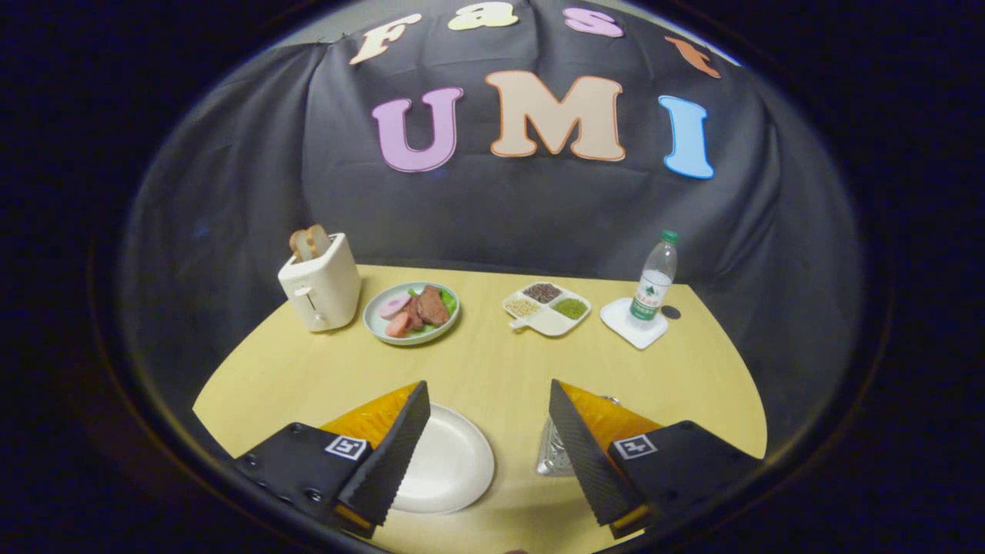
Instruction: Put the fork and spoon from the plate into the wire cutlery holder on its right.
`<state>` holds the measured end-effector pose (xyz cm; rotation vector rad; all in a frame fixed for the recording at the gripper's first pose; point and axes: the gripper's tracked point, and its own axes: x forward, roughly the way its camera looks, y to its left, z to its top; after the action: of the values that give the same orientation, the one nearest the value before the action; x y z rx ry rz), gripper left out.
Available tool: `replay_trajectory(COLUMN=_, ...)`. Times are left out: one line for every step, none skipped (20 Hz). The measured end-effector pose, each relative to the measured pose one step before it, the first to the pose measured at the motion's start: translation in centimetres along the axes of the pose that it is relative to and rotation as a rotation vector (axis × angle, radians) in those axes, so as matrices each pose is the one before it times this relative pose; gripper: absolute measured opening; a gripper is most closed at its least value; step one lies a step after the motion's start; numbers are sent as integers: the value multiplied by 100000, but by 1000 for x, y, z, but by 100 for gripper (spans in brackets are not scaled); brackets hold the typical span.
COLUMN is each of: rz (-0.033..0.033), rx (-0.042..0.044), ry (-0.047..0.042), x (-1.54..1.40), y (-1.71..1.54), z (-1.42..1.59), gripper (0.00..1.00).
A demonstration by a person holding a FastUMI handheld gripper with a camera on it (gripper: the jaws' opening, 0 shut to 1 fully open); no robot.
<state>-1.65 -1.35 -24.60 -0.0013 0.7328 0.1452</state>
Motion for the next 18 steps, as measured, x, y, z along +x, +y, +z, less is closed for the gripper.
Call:
replay_trajectory(rz=900, rx=-309, ry=-623, x=67, y=843, z=-382, gripper=99)
replay_trajectory(rz=1020, rx=-330, ry=-451, x=151, y=888, z=-305, gripper=99)
replay_trajectory(rz=1166, rx=-565, ry=105, x=97, y=933, z=-575, gripper=99)
replay_trajectory(rz=847, rx=-814, ry=623, x=170, y=810, z=-554, gripper=99)
replay_trajectory(rz=614, rx=-785, ry=655, x=217, y=719, z=-713, gripper=99)
replay_trajectory(rz=857, rx=-548, ry=1108, x=178, y=808, z=-687, gripper=99)
replay_trajectory(rz=956, rx=-296, ry=800, x=207, y=751, z=-623, gripper=99)
replay_trajectory(rz=765, rx=-367, ry=1178, x=296, y=717, z=-782, gripper=99)
replay_trajectory(rz=820, rx=-587, ry=1643, x=332, y=637, z=-797, gripper=99)
replay_trajectory(rz=571, rx=-480, ry=1753, x=269, y=632, z=-882, gripper=99)
replay_trajectory(rz=347, rx=-354, ry=1965, x=420, y=388, z=-840, gripper=99)
replay_trajectory(rz=414, rx=-19, ry=1465, x=375, y=493, z=-674, gripper=100)
replay_trajectory(rz=506, rx=99, ry=1380, x=429, y=447, z=-653, gripper=100)
replay_trajectory(rz=515, rx=-194, ry=1622, x=358, y=415, z=-578, gripper=100)
replay_trajectory(rz=162, rx=-404, ry=1754, x=373, y=307, z=-797, gripper=100)
replay_trajectory(rz=107, rx=-598, ry=1366, x=285, y=272, z=-528, gripper=100)
replay_trajectory(rz=142, rx=-667, ry=1152, x=268, y=200, z=-506, gripper=99)
replay_trajectory(rz=-51, rx=-839, ry=1463, x=226, y=215, z=-533, gripper=99)
